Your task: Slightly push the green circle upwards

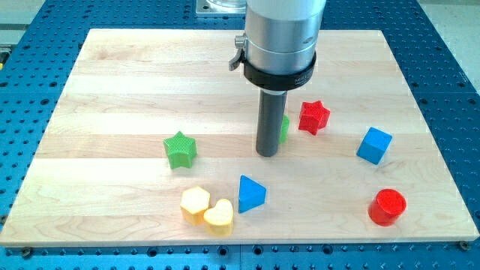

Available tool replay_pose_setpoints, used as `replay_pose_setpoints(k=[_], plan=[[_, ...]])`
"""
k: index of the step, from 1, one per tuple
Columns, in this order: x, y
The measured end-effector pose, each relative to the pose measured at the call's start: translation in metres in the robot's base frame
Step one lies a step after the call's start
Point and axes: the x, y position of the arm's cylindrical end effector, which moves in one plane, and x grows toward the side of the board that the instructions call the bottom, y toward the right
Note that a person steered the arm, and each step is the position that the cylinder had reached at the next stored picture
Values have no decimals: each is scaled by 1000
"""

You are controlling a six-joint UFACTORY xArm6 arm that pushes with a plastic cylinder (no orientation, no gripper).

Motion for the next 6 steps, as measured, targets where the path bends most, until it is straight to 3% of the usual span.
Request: replay_pose_setpoints(k=[1, 2, 4, 6], plan=[[19, 8], [10, 39], [-8, -20], [13, 21]])
